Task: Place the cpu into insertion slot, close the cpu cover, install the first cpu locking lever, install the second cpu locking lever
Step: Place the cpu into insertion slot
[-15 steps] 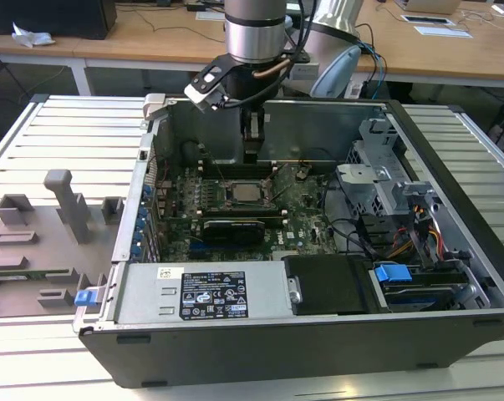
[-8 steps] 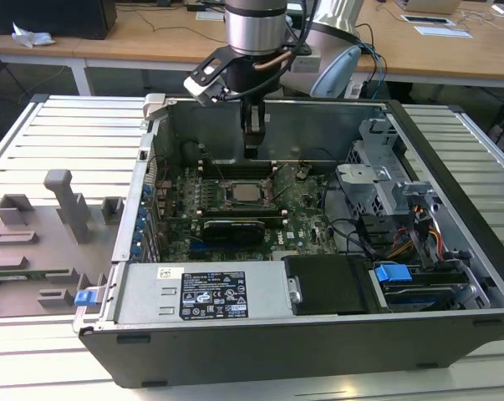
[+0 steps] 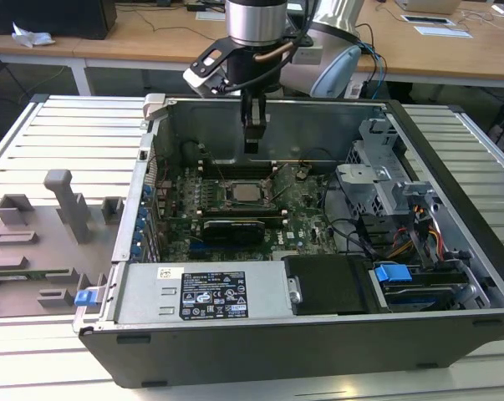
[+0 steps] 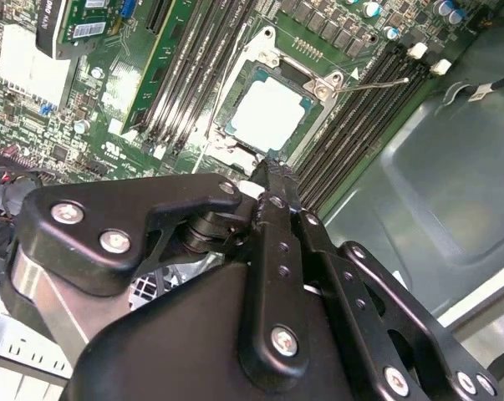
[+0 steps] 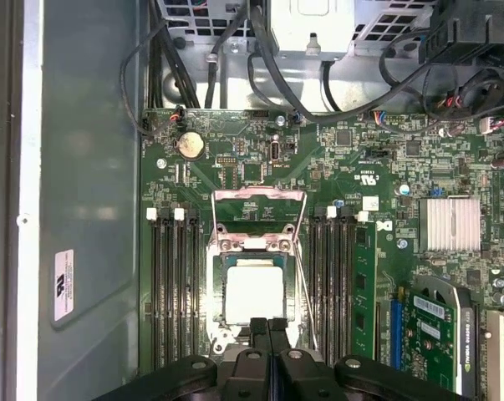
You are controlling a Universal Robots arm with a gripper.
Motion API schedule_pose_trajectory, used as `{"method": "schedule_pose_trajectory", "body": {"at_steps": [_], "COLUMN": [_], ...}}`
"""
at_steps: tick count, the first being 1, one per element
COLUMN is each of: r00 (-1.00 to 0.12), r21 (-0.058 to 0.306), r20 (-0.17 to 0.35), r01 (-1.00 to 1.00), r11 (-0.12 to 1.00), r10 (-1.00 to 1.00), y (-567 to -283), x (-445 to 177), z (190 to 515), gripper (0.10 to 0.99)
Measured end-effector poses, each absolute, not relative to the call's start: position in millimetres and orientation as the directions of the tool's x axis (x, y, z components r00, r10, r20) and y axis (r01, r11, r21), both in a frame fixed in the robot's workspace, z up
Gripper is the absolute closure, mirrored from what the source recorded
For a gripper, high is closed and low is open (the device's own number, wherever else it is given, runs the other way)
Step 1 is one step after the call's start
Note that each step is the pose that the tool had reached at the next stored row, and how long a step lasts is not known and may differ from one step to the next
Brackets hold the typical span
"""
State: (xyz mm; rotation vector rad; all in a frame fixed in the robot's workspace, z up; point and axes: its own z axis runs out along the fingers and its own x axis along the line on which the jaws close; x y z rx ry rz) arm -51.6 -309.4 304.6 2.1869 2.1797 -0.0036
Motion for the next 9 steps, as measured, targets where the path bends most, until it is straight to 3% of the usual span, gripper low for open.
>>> {"method": "schedule_pose_trajectory", "body": {"at_steps": [9], "r00": [0.004], "r21": [0.037], "r20": [-0.039], "r01": [0.999], "r11": [-0.003], "r10": [0.999], "y": [-309.4], "x": [-51.6], "z": [309.3], "gripper": [0.98]}}
